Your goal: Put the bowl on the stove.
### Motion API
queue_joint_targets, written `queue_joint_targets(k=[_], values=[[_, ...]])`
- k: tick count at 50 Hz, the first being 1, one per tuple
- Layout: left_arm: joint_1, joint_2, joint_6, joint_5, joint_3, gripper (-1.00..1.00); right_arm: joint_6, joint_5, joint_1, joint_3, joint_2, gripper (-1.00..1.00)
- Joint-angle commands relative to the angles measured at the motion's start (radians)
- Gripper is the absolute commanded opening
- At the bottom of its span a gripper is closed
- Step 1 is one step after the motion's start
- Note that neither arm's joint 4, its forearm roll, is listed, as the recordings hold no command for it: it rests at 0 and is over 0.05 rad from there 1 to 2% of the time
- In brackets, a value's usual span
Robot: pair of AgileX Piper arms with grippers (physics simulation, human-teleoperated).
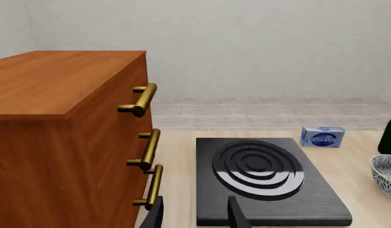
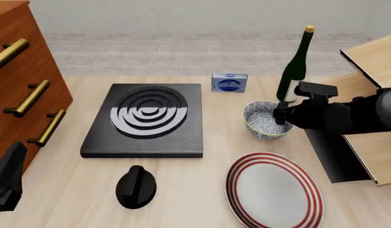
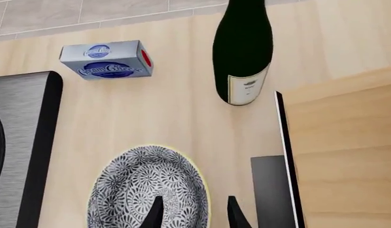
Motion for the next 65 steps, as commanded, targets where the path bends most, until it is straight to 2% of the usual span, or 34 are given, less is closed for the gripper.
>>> queue_joint_targets(k=[1, 2, 3, 12, 26, 51, 65], values=[[0.0, 0.0, 0.0, 0.0, 0.0, 1.0, 0.016, -0.013, 0.002, -0.002, 0.021, 1.0], [0.0, 0.0, 0.0, 0.0, 0.0, 1.0, 0.017, -0.014, 0.002, -0.002, 0.024, 1.0], [0.0, 0.0, 0.0, 0.0, 0.0, 1.0, 0.027, -0.016, 0.001, -0.001, 0.026, -1.0], [0.0, 0.0, 0.0, 0.0, 0.0, 1.0, 0.043, -0.023, -0.001, 0.002, 0.03, -1.0], [0.0, 0.0, 0.0, 0.0, 0.0, 1.0, 0.038, -0.016, -0.006, 0.003, 0.017, -1.0], [0.0, 0.0, 0.0, 0.0, 0.0, 1.0, 0.04, 0.085, 0.025, -0.034, -0.145, -1.0], [0.0, 0.0, 0.0, 0.0, 0.0, 1.0, 0.06, 0.109, 0.048, -0.025, -0.206, -1.0]])
